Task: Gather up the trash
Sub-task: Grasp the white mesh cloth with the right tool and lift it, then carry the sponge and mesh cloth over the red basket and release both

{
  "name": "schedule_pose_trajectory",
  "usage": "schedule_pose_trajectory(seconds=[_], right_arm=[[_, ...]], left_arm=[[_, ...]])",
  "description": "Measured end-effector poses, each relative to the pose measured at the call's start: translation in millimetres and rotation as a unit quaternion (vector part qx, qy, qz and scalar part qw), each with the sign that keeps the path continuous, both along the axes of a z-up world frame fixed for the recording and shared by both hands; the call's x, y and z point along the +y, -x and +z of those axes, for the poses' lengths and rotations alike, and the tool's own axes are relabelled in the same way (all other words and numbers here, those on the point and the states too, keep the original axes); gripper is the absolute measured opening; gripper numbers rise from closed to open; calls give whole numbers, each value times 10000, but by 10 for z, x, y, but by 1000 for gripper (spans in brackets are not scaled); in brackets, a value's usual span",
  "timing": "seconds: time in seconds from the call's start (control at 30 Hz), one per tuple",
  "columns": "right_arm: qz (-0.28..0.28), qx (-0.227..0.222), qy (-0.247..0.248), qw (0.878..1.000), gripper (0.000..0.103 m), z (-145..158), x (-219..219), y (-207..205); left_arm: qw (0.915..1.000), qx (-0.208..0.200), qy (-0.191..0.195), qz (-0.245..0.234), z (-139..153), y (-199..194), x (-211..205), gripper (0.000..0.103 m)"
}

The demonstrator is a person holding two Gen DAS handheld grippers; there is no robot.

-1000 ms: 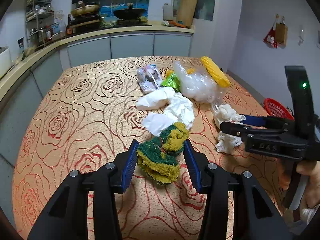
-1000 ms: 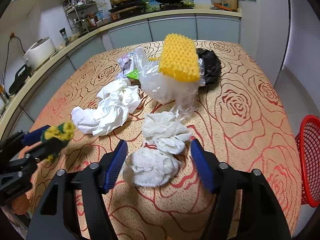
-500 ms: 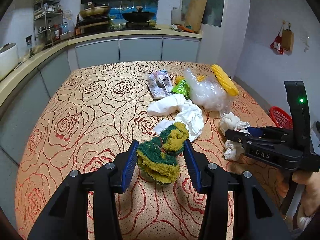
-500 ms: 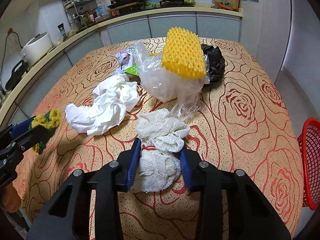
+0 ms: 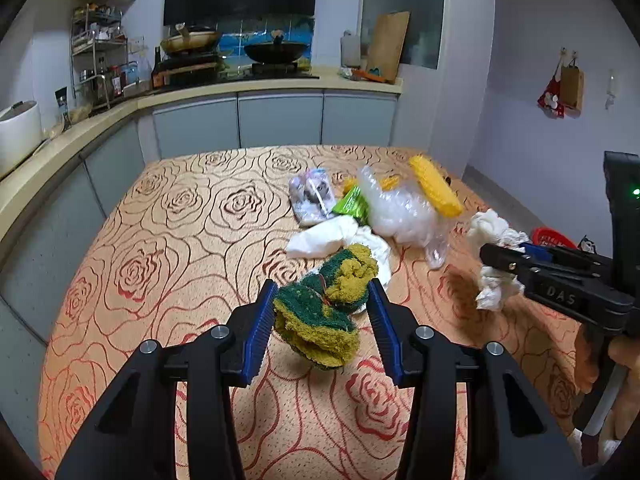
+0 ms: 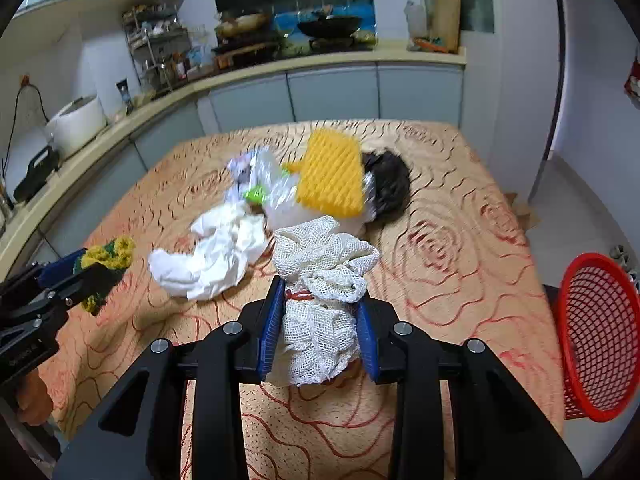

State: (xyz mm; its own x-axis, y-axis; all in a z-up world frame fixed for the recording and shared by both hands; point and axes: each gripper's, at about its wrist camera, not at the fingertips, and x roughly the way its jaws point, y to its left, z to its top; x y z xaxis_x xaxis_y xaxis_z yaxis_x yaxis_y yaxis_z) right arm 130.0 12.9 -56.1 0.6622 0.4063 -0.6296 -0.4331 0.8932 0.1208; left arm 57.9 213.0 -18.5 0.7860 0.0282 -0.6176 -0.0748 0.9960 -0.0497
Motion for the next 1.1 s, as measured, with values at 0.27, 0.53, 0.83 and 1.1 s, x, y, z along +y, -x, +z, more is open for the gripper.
schedule_pose_trajectory(seconds=[0.27, 0.53, 0.83, 1.1], right_arm=[[-232, -326, -202, 9990, 33, 306, -293, 26], [-530, -540, -318, 9966, 33, 490, -562, 3], [-931, -664, -386, 9927, 33, 588, -918, -42], [-1349, -755, -413, 9871, 33, 628, -1268, -34]], left_arm=[[9997, -179, -42, -149, 153, -73, -135, 44], [9988, -349, -144, -323, 314, -205, -310, 44], [9962, -510, -245, -663, 443, -374, -637, 44], [9921, -575, -200, -1101, 491, -552, -1008, 44]])
